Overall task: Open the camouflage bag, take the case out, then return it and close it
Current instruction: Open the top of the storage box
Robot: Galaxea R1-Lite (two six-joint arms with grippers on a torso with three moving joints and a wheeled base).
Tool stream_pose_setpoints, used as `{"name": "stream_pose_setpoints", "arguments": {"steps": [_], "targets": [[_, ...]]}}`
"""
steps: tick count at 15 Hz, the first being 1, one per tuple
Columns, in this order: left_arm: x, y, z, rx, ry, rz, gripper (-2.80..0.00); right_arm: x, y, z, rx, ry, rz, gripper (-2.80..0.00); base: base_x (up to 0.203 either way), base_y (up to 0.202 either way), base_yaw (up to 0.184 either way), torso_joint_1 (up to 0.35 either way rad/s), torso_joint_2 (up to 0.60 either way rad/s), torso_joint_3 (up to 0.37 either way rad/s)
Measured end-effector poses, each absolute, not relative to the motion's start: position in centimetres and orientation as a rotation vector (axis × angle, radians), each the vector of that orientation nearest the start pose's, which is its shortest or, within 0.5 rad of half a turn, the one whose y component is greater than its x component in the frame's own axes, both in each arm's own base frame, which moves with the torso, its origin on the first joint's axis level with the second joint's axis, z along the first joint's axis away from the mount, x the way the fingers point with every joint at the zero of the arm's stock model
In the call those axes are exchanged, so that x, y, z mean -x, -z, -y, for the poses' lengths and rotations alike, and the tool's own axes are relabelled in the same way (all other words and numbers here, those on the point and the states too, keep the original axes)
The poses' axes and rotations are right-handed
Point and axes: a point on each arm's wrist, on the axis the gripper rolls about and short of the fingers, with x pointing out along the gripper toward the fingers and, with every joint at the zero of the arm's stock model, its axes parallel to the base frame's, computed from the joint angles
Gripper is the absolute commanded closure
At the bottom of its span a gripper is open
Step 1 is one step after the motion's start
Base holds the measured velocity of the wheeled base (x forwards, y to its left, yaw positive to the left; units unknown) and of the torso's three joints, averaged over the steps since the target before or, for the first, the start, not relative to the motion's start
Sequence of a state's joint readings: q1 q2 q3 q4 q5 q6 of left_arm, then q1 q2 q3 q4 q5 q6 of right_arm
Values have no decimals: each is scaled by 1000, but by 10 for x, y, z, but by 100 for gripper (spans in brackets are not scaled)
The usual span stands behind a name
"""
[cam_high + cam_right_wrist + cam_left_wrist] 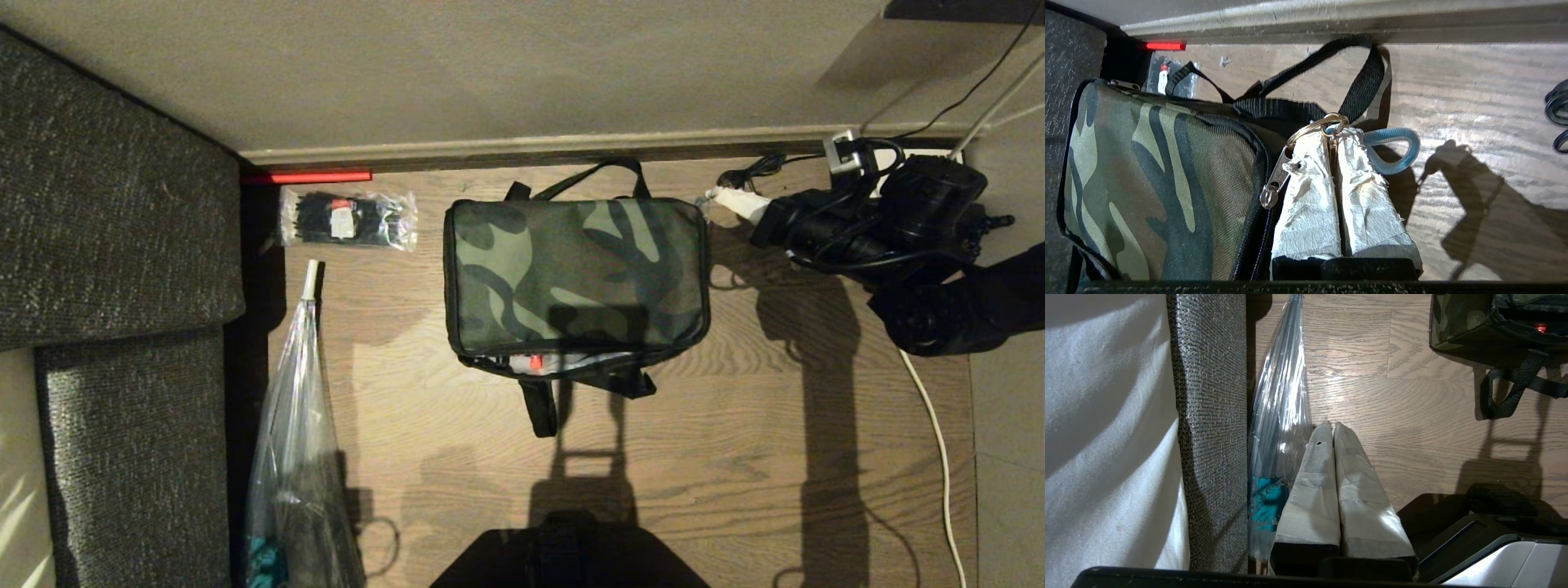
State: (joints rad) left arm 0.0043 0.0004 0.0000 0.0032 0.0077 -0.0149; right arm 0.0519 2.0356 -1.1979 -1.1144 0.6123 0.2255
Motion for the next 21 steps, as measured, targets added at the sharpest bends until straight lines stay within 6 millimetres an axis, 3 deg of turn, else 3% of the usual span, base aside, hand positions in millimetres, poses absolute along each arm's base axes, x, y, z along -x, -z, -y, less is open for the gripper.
{"name": "stream_pose_setpoints", "arguments": {"steps": [14, 21], "targets": [[23, -75, 0, 15, -12, -4, 0, -404, -219, -37, -142, -665, 242, 0, 0, 0, 0, 0, 0, 0], [23, -75, 0, 15, -12, -4, 0, -405, -207, -39, -155, -623, 214, 0, 0, 0, 0, 0, 0, 0]]}}
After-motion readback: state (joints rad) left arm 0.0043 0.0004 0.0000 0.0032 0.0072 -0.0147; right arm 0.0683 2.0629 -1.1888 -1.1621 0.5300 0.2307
